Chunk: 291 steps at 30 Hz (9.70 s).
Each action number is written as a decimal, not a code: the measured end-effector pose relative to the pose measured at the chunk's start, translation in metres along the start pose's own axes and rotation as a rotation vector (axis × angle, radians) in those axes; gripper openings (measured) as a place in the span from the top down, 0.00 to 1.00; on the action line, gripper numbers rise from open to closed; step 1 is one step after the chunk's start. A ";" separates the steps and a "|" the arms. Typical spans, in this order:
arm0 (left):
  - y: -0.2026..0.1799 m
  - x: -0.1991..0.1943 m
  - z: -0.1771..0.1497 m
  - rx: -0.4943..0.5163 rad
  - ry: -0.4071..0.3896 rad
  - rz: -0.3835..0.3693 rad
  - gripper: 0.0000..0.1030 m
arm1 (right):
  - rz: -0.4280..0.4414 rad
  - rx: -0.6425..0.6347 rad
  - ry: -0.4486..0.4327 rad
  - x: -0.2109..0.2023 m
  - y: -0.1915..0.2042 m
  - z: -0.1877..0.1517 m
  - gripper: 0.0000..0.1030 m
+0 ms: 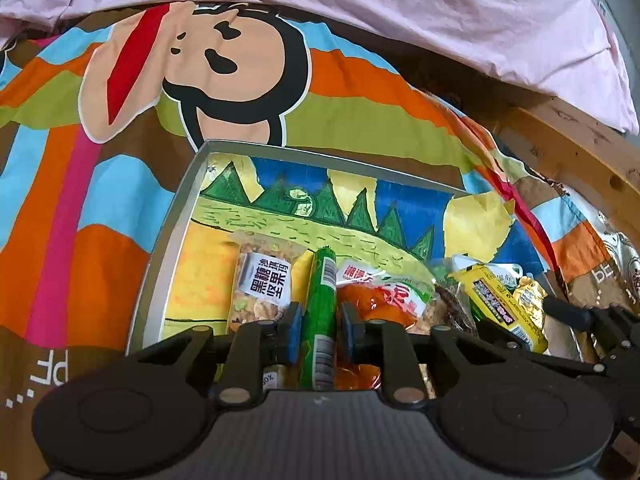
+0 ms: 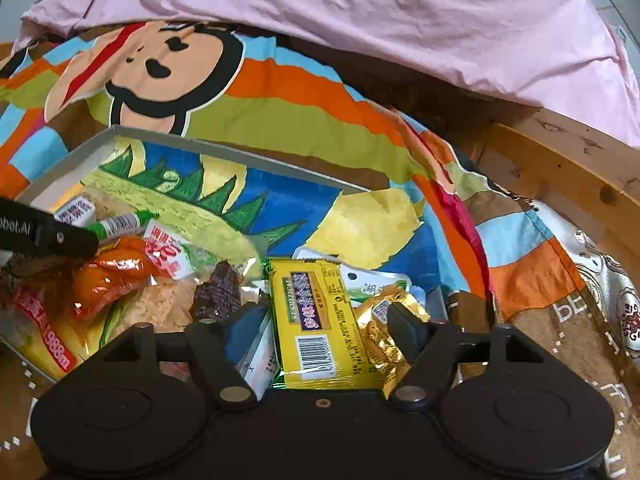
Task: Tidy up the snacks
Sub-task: 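Lower the yellow bar and sausage stick into the tray and open both tools, then withdraw both tools from the tray toward the blue sachet and orange, then grasp the blue calcium sachet with the right tool, then lift the blue sachet with the right tool while the left tool grasps the orange, then carry the blue sachet and orange into the tray and open both tools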
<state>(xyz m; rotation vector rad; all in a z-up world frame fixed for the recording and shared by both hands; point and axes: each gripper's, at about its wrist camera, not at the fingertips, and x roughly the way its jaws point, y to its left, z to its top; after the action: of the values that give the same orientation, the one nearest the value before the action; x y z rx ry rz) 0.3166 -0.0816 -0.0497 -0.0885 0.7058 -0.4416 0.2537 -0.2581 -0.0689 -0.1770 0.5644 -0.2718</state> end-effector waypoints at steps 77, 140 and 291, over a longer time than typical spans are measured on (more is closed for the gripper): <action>0.078 -0.221 -0.043 -0.094 0.038 0.440 0.00 | 0.562 0.027 0.070 -0.186 0.094 -0.024 0.01; 0.075 -0.174 -0.056 0.054 0.052 0.438 0.00 | 0.287 0.167 0.315 -0.118 0.089 -0.052 0.08; 0.044 -0.057 -0.026 0.004 -0.135 0.149 0.19 | 0.222 0.246 0.020 -0.019 0.021 0.027 0.27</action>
<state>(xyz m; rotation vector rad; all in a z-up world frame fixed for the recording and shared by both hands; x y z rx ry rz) 0.2768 -0.0158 -0.0449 -0.0610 0.5744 -0.2914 0.2570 -0.2297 -0.0420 0.1268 0.5607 -0.1254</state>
